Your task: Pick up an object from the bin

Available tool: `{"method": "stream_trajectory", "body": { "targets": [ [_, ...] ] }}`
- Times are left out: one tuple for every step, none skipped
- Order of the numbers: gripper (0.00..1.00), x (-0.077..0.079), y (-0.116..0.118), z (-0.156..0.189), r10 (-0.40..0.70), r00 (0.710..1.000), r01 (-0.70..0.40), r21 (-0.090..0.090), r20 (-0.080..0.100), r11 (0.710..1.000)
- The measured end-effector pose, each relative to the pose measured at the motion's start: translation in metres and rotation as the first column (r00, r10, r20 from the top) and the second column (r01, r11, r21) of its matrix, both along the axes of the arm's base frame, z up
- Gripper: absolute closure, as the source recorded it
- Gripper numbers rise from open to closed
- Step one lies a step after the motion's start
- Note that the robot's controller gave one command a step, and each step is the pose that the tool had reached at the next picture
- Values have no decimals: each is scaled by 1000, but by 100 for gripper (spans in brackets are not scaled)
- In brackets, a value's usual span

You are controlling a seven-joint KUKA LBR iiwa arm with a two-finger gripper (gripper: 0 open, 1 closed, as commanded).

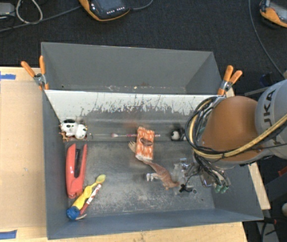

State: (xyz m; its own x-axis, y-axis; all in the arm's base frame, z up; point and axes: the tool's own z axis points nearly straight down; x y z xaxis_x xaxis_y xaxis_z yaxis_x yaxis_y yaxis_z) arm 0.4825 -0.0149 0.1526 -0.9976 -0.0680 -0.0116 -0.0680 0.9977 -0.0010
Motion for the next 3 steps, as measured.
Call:
{"method": "stream_trajectory", "body": {
  "targets": [
    [100, -3, -1, 1, 2, 1000, -2, 1, -17, 1000],
    [100, 38, 38, 31, -4, 1000, 4, 1, -6, 1000],
    [100, 32, 27, -30, 3, 1000, -3, 0, -5, 1000]
  ]
}}
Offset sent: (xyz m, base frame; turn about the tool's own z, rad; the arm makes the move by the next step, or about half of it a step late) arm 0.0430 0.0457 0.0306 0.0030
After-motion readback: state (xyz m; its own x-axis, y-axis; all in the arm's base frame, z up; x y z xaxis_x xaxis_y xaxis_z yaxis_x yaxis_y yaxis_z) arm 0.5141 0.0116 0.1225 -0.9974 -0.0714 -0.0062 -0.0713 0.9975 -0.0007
